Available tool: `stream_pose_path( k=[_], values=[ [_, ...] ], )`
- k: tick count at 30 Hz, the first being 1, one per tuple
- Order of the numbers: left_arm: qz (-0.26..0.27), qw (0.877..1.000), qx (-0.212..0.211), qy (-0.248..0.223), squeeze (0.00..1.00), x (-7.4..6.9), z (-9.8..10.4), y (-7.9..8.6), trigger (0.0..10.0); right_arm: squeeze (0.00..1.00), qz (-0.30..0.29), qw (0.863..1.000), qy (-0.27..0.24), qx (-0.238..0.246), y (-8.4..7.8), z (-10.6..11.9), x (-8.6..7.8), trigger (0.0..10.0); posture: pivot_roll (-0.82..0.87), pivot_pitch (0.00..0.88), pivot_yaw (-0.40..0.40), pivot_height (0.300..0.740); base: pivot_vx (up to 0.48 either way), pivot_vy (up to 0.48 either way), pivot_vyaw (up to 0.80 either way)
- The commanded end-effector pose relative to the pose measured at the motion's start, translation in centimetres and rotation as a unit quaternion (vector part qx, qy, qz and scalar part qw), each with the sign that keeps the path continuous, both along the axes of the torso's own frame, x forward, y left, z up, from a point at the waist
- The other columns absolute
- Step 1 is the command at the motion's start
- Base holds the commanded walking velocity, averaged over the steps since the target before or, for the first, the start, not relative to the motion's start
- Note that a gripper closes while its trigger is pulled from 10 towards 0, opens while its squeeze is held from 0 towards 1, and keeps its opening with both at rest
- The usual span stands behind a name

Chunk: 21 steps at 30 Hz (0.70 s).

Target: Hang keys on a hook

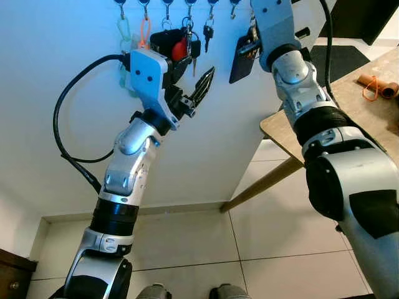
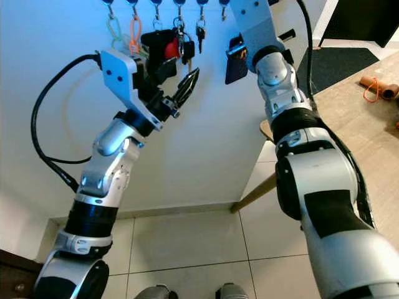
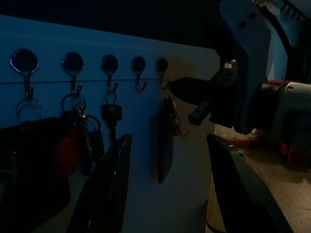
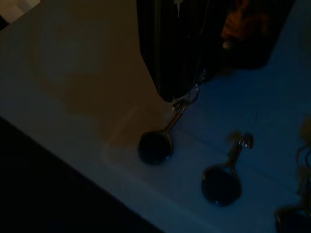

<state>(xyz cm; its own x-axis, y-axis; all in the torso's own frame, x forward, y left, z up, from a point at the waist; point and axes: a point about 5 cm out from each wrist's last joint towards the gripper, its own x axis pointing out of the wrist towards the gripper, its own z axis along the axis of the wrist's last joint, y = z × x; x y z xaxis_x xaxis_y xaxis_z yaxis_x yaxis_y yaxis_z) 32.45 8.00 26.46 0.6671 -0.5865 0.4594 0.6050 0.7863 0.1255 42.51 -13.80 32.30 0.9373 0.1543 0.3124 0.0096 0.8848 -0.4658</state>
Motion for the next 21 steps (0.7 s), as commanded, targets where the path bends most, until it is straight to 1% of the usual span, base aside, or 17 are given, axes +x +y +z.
stream_pose_path(
  k=[1,7,15,21],
  values=[
    [-0.009,1.0,0.002,-0.007,0.0,-0.16,0.45,-0.56,10.0,0.0,-0.005,1.0,0.003,0.0,-0.16,0.41,0.05,10.0,0.05,0.116,-0.073,0.74,0.0,0.0,0.0],
    [-0.006,1.0,0.002,-0.006,0.0,-0.1,0.43,-0.47,10.0,0.0,-0.005,1.0,0.001,0.001,0.01,0.92,0.06,10.0,0.05,0.117,-0.074,0.74,0.0,0.0,0.0],
    [-0.007,1.0,0.003,-0.006,0.0,-0.14,0.34,-0.57,10.0,0.0,-0.004,1.0,0.007,-0.008,0.27,0.79,0.12,10.0,0.05,0.111,-0.075,0.74,0.0,0.0,0.0],
    [-0.008,1.0,0.002,-0.008,0.0,-0.23,0.36,-0.62,10.0,0.0,0.003,1.0,0.0,-0.011,0.67,1.25,0.06,10.0,0.05,0.107,-0.08,0.74,0.0,0.0,0.0]
  ],
)
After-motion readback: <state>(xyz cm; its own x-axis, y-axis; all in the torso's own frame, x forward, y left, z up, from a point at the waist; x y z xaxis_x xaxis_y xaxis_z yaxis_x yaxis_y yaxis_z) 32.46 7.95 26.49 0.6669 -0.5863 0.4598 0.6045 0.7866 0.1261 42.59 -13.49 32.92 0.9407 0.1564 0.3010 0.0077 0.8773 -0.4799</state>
